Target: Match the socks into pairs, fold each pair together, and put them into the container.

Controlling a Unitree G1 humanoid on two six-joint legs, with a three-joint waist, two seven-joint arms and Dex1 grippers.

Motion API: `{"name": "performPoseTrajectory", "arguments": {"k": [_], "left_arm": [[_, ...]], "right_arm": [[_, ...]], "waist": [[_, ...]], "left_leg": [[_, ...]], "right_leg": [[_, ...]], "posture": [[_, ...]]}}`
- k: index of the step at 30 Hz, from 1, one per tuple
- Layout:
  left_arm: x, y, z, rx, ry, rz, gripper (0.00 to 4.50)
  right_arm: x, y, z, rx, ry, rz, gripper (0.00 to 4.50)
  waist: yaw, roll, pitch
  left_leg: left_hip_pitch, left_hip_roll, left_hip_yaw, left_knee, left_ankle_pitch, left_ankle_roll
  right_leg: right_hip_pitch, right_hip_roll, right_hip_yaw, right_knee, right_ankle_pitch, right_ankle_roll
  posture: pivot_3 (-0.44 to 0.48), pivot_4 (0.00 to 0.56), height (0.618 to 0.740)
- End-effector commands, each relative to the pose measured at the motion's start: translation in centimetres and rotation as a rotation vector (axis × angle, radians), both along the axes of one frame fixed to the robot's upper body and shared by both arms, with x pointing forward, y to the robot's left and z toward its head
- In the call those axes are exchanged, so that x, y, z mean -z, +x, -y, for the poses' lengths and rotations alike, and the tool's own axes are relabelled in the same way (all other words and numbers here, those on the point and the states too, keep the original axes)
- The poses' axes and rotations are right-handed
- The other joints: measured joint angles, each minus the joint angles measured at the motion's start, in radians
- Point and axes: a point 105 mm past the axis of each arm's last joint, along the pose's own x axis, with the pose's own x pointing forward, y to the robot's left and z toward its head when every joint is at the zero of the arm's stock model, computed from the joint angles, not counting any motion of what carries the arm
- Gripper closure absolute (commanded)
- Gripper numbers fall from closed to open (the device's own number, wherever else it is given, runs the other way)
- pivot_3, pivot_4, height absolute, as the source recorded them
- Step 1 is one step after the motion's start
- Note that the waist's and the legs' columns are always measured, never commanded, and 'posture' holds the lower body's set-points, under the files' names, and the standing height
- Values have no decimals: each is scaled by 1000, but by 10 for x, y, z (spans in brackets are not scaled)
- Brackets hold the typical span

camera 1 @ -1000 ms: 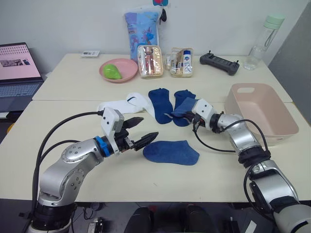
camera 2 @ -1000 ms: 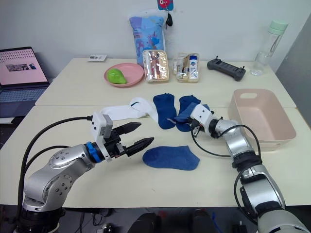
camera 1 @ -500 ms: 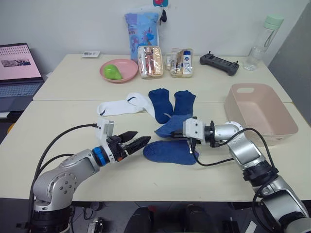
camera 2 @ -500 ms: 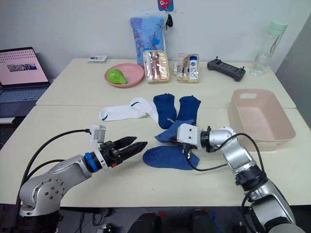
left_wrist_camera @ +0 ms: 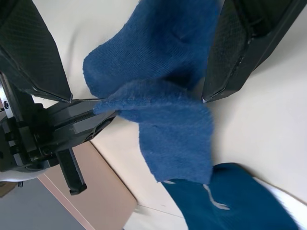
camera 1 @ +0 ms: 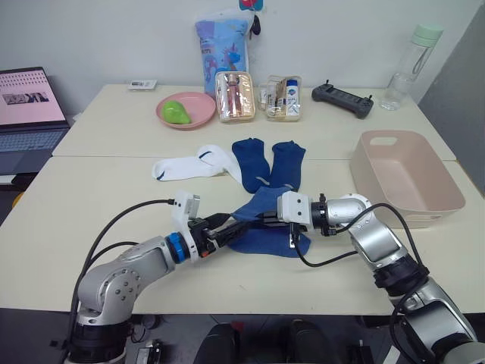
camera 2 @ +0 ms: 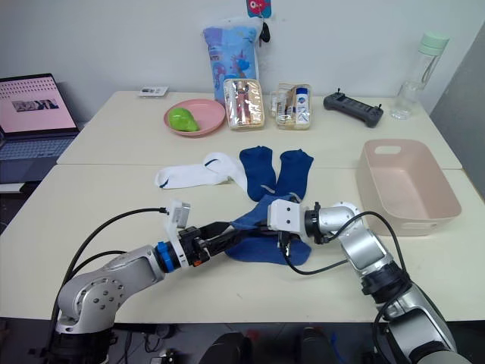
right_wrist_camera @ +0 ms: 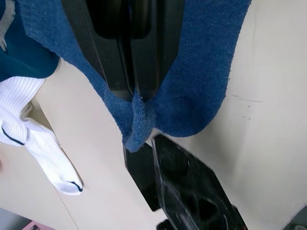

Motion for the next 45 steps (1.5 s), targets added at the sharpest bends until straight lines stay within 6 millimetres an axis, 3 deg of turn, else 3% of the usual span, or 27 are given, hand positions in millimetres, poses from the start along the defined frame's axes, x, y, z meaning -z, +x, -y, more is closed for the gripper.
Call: {"name": "performPoseTrajectory", "arguments": {"k": [1,13,15,18,21,26,29,32,38,45], "left_arm": [[-5,6,3,-2,-4,36,567],[-8,12,2,6,5,53,4475],[-9,11,1,7,16,59,4475],[-8,10,-3,2,39,66,4500],[-9,8,-5,6,56,74,4500],[-13,-7,-18,44,120,106,4500],[-18,-18,-26,98,156,130,4500],[-17,-21,-31,113,198,138,4500],[-16,-18,-33,101,217,153,4500],[-10,-22,-30,103,225,146,4500]], "right_arm": [[-10,-5,-3,-26,23,37,4500],[-9,-4,-3,-10,34,26,4500],[-10,-2,-2,4,46,20,4500],[-8,-7,3,-13,37,-41,3829],[-11,-8,6,-16,34,-53,2842],[-38,-10,22,43,173,-291,1088],[-43,27,36,235,201,-256,1088],[-33,51,41,341,174,-263,1088],[-4,68,36,383,20,-263,1088],[5,71,26,369,-39,-287,1088]], "waist": [[-1,0,0],[-1,0,0],[-1,0,0],[-1,0,0],[-1,0,0],[-1,0,0],[-4,0,0],[-4,0,0],[-4,0,0],[-5,0,0]], "left_leg": [[0,0,0,0,0,0],[0,0,0,0,0,0],[0,0,0,0,0,0],[0,0,0,0,0,0],[0,0,0,0,0,0],[0,0,-1,-1,0,1],[0,0,-1,0,-1,1],[1,0,0,-1,-1,1],[-1,0,0,-1,-1,1],[-1,0,0,-1,-1,1]], "right_leg": [[0,0,0,0,0,0],[-1,0,0,2,0,-1],[-1,0,0,2,0,-1],[-1,0,0,2,0,-1],[-1,0,0,2,0,-1],[-1,0,0,2,-1,-1],[-1,0,0,2,-1,-2],[-1,0,0,3,-1,-3],[-3,0,0,2,-2,-3],[-4,0,1,5,-2,-3]], "posture": [[0,150,740],[0,150,740],[0,150,740],[0,150,740],[0,150,740],[0,150,740],[0,150,740],[0,150,740],[0,150,740],[0,150,740]]}}
